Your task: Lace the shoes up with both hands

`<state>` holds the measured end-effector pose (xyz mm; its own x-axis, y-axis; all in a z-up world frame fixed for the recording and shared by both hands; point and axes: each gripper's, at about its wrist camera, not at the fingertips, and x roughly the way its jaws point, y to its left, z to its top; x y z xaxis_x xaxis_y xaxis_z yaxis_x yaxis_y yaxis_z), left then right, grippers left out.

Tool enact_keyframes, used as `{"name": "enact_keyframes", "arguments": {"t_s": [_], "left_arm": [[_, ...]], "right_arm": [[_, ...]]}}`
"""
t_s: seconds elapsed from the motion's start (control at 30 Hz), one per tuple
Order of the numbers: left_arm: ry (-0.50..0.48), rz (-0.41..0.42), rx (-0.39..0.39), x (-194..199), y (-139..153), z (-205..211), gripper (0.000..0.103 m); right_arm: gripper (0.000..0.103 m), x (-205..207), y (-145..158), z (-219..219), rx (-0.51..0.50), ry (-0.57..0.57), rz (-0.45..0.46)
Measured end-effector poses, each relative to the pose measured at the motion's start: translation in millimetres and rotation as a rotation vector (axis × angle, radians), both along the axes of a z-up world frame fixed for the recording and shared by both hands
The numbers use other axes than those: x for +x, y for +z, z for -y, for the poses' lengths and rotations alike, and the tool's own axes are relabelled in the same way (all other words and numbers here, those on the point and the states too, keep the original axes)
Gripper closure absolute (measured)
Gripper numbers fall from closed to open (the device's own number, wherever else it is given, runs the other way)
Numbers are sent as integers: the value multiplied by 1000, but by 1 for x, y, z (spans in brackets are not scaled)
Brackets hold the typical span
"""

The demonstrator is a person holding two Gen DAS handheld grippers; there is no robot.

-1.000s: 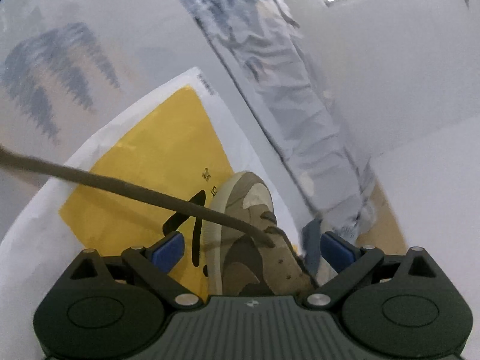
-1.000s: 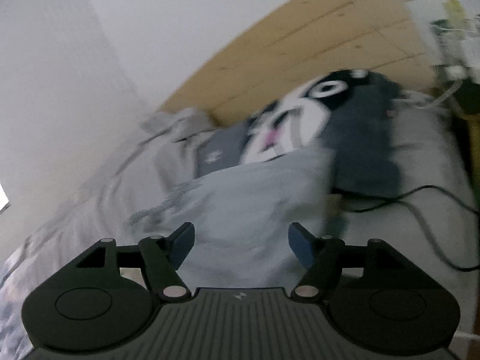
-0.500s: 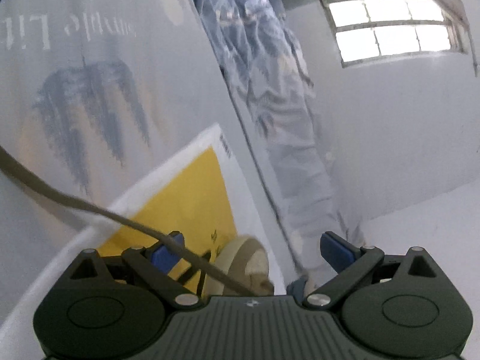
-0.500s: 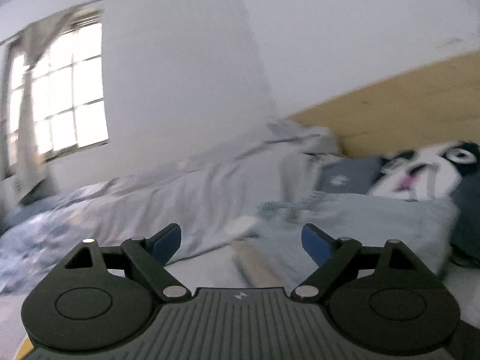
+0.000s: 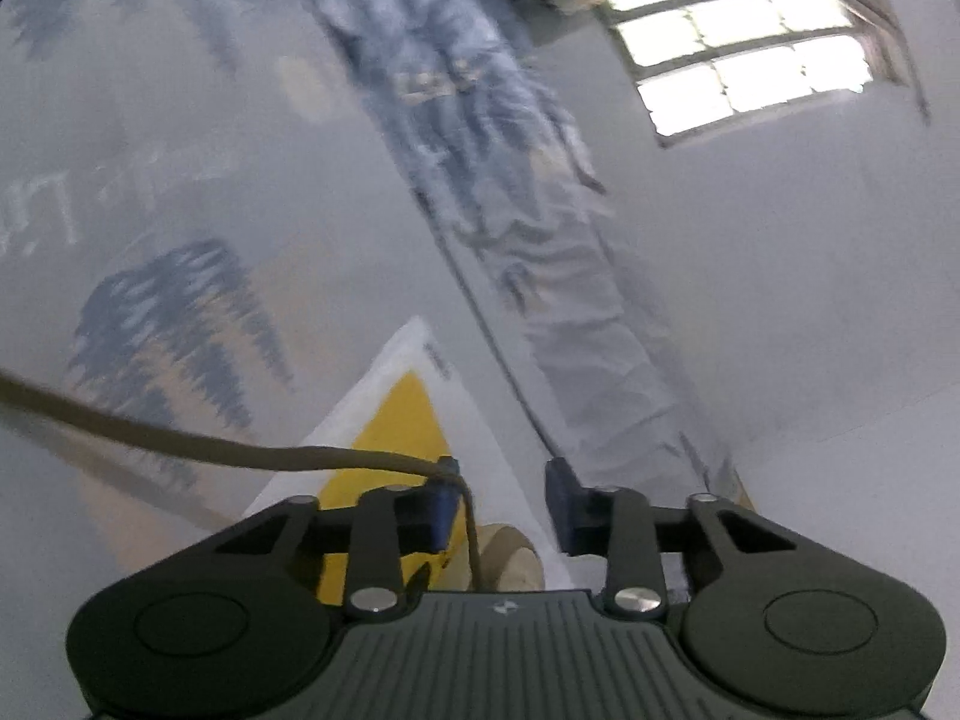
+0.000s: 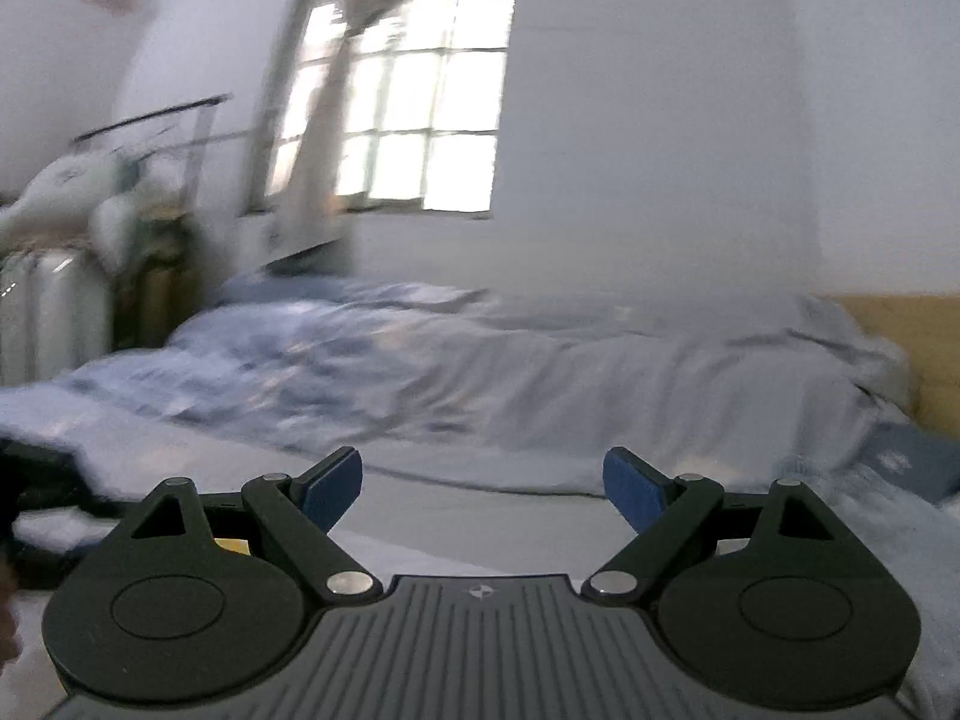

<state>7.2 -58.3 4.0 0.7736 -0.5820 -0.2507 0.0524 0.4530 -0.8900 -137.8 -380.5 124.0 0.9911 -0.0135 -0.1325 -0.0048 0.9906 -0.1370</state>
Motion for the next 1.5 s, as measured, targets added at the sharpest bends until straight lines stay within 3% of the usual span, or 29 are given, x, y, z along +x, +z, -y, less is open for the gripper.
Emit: {"name": "enact_keyframes", "arguments": {"t_s": [0.17,0.33,0.5,0.7,0.83,0.9,1.07,1.5], "left_arm": [[-69,114,43,-4,20,12,94],[-151,205,38,-10,34,20,100],[-195,239,14,-13,34,20,101],[-227,239,-28,-15,30,16,102],[-238,224,-49,-15,27,12,102],[-235,220,-61,-14,26,10,102],[-221,204,-94,-13,24,1,102],[-64,235,-112,-6,30,-42,102]], "right_arm": [[14,-2,-14,-58,-160,144,-21],[17,-9,-34,-107,-293,264,-38],[41,-11,-52,-133,-393,301,-64],[76,-5,-60,-145,-426,271,-83],[79,-5,-59,-150,-437,281,-79],[90,-6,-58,-154,-448,285,-72],[102,-8,-59,-160,-453,283,-61],[103,12,-52,-146,-435,253,-120]]}}
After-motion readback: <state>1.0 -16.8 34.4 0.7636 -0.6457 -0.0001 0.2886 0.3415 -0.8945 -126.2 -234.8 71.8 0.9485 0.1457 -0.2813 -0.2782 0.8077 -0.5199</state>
